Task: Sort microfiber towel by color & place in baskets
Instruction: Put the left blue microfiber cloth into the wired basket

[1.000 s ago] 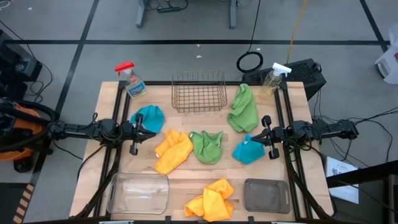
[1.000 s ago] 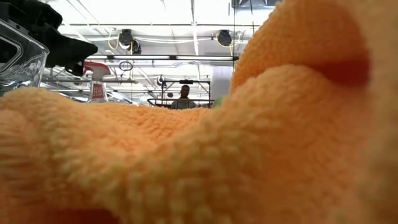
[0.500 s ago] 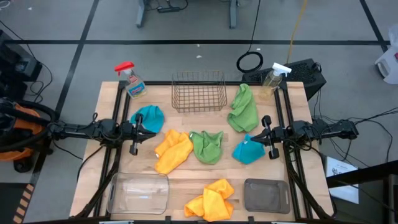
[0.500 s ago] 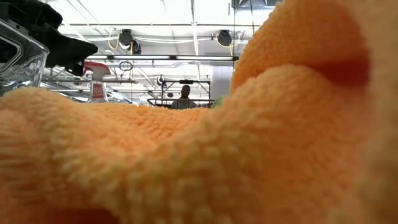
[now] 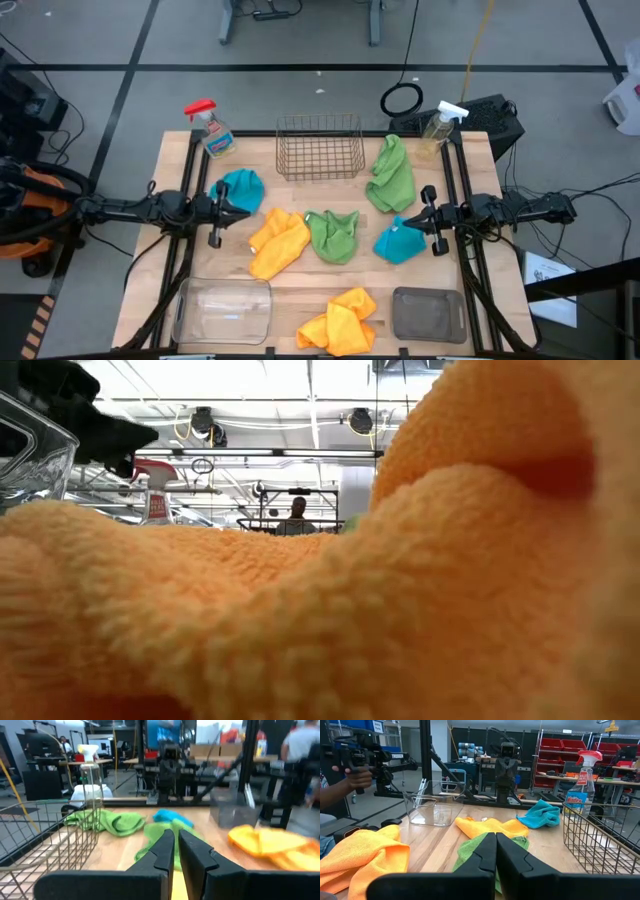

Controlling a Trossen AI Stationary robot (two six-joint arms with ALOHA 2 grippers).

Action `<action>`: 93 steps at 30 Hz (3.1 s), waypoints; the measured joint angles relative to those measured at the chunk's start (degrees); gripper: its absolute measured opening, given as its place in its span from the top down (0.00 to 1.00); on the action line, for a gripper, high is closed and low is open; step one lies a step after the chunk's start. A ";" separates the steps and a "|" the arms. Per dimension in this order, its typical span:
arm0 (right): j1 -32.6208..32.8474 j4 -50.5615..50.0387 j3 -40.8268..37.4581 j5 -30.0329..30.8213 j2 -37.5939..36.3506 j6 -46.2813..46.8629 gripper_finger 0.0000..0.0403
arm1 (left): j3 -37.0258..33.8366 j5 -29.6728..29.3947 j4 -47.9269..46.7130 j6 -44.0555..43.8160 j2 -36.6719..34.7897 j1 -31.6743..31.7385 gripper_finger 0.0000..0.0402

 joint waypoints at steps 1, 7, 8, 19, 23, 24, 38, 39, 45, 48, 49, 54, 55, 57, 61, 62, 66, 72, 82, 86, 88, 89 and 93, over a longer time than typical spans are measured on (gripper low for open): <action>0.00 0.00 0.00 0.00 0.00 0.00 1.00 | 0.44 -0.03 0.22 -0.82 -0.02 0.00 0.92; 0.00 0.04 0.00 0.00 0.00 0.00 1.00 | 2.20 -0.17 0.02 -1.33 0.00 0.00 0.92; -0.02 0.04 0.00 0.02 0.02 0.00 1.00 | 2.57 -0.32 -0.02 -1.33 0.00 0.00 0.92; 0.00 0.11 0.00 0.07 0.02 -0.52 1.00 | 8.59 -0.74 -0.69 -1.25 0.00 -0.02 0.92; 0.00 0.12 0.00 0.07 0.01 -0.47 1.00 | 12.28 -2.02 -2.17 -1.29 0.20 0.00 0.92; 0.00 0.13 0.00 0.07 0.02 -0.46 1.00 | 13.39 -2.38 -3.37 -1.31 0.45 0.00 0.92; -0.01 0.25 0.00 0.07 0.02 -0.44 1.00 | 29.36 -2.43 -10.08 -1.33 11.87 0.00 0.92; 0.00 0.34 -0.03 0.07 0.02 -0.44 1.00 | 30.89 -2.40 -11.25 -1.35 12.98 -0.02 0.92; 0.00 0.50 -0.04 0.07 0.01 -0.44 1.00 | 41.40 -2.05 -19.53 -2.82 20.55 -0.01 0.92; 0.00 0.72 -0.04 0.07 0.02 -0.44 1.00 | 46.84 -0.96 -23.89 -2.80 24.52 0.00 0.92; 0.00 1.19 -0.04 0.07 0.02 -0.44 1.00 | 48.62 -0.64 -25.35 -2.80 25.75 -0.02 0.92; 0.00 8.27 -0.03 -0.06 0.00 1.00 1.00 | 55.41 0.26 -30.47 -2.32 31.36 -0.02 0.92; 0.00 9.19 0.10 -0.07 0.00 1.03 1.00 | 56.39 0.25 -31.07 -1.79 32.26 0.00 0.92; 0.00 9.30 0.95 -0.02 0.02 0.98 1.00 | 58.38 0.26 -32.38 -0.89 34.03 0.00 0.92; 0.00 8.90 2.96 1.66 0.12 1.54 1.00 | 61.83 0.22 -35.11 0.41 36.75 -0.01 0.92; 0.00 8.40 3.50 1.91 0.22 1.87 1.00 | 62.42 0.21 -35.49 0.74 37.31 0.00 0.92; 0.00 3.80 6.44 3.90 1.04 4.78 1.00 | 64.52 0.17 -37.31 1.01 38.93 0.00 0.92; 0.00 -2.19 13.42 4.66 5.09 8.98 1.00 | 64.80 -1.26 -39.45 2.25 40.21 -0.02 0.92; 0.00 -15.49 35.17 6.33 18.96 8.62 1.00 | 64.78 -3.02 -39.38 3.50 41.05 -0.02 0.92; 0.00 -20.03 44.56 6.25 25.52 7.07 1.00 | 64.78 -3.02 -39.36 3.47 41.20 -0.02 0.92; 0.00 -22.16 48.78 6.21 28.71 5.82 1.00 | 64.78 -3.04 -39.36 3.41 41.28 -0.02 0.92; 0.00 -22.92 50.61 6.21 30.22 5.22 1.00 | 64.78 -3.04 -39.38 3.41 41.31 -0.02 0.92; 0.00 -24.79 57.06 6.17 36.08 4.41 1.00 | 64.78 -3.04 -39.38 3.35 41.43 -0.02 0.92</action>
